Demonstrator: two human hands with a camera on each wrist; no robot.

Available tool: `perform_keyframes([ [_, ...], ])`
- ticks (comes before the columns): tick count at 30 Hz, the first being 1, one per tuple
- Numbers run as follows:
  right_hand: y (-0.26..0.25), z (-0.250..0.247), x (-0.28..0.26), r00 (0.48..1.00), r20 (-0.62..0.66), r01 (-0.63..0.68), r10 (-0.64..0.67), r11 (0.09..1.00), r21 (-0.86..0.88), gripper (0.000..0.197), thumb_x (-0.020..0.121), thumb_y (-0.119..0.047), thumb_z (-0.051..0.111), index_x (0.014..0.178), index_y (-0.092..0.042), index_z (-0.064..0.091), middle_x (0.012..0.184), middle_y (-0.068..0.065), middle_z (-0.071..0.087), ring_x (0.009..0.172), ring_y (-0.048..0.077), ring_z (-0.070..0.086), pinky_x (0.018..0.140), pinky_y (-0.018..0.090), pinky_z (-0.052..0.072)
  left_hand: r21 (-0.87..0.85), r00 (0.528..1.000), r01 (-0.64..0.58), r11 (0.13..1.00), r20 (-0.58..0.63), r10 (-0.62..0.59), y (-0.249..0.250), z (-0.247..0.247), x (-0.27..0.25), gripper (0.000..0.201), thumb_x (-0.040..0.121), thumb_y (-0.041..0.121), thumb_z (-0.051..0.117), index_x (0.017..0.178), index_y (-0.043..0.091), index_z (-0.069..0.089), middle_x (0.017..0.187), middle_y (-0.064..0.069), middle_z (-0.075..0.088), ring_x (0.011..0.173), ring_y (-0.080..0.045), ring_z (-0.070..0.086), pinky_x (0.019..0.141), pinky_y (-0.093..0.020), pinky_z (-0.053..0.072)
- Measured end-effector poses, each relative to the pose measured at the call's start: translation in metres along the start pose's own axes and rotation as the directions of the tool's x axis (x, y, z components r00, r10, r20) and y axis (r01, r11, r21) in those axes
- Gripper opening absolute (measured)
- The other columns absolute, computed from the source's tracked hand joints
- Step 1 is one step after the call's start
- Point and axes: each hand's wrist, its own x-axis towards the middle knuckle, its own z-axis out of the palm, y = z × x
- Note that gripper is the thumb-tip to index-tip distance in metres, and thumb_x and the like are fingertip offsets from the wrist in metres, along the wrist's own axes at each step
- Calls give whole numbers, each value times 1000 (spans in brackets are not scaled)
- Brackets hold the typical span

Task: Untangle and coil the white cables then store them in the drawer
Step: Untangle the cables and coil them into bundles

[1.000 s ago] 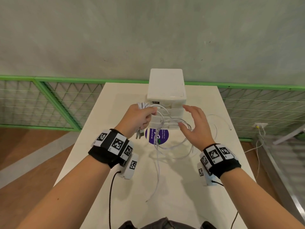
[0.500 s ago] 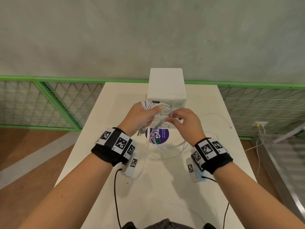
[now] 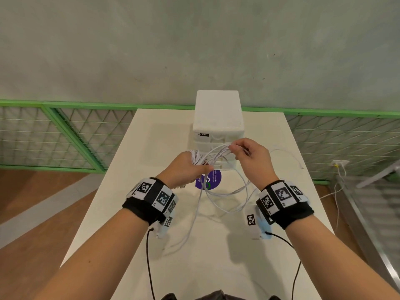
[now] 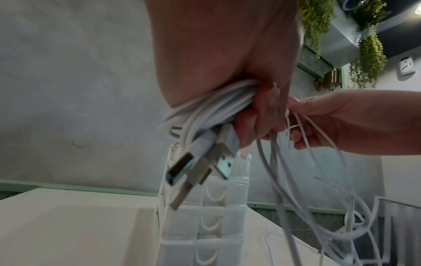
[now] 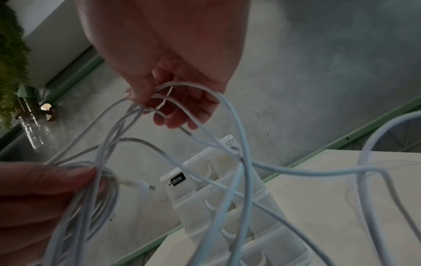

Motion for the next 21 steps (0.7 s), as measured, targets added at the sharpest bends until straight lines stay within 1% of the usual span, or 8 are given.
perform_keyframes([
  [5,-1,-5,2,999,-45,17,-14,998,54,15,82,-19,67,76,-33,66,76,-11,66,75,11,60,76,27,49,-54,998,19,998,60,-16,-2,-4,-1,33,88,14,65,60,16,46,38,9,40,34,-8,32,38,-18,26],
  [8,6,-8,5,999,-35,22,-23,999,-31,7,82,-23,67,87,-27,71,87,-5,65,83,13,59,78,28,45,-109,998,28,994,61,-21,-3,-3,-1,29,88,15,65,66,12,46,47,3,37,39,-12,29,40,-20,24],
  [11,9,-8,2,965,-147,171,-215,949,-264,23,82,-27,67,105,-20,67,100,-6,52,92,10,50,85,22,40,-212,999,50,976,19,-47,-4,-1,-1,39,89,16,64,58,14,40,42,5,35,35,-10,27,36,-17,24],
  [13,2,-6,-4,897,-208,311,-389,892,-329,20,82,-26,68,99,-15,66,97,-6,50,89,6,46,84,16,37,-279,999,48,959,-9,-53,-3,-1,-1,46,89,18,64,51,17,39,40,4,33,33,-11,27,35,-16,23],
  [15,-2,-2,-12,895,-110,378,-433,864,-332,14,84,-28,65,88,-15,66,86,-5,57,77,7,49,76,19,40,-324,998,41,945,-33,-55,-1,-1,1,51,89,22,64,44,20,41,40,3,33,33,-13,28,37,-18,23],
  [17,-4,5,-20,960,133,274,-245,918,-286,18,86,-35,61,88,-18,68,83,-3,65,73,10,54,72,25,45,-358,997,35,933,-57,-60,1,-2,3,52,88,26,65,44,19,38,39,2,32,34,-15,28,41,-24,22],
  [19,0,15,-26,940,341,130,-31,954,-272,23,85,-38,61,96,-19,69,93,-3,69,82,11,59,77,28,46,-396,997,29,918,-50,-53,4,-2,4,53,88,31,64,45,17,36,40,0,29,34,-15,28,43,-26,23],
  [21,5,23,-32,922,386,131,-11,949,-287,19,83,-38,64,89,-21,69,89,-5,70,84,11,61,78,28,46,-404,999,16,915,-39,-34,6,-2,4,56,88,33,63,42,16,35,39,-1,28,34,-15,28,42,-25,25],
])
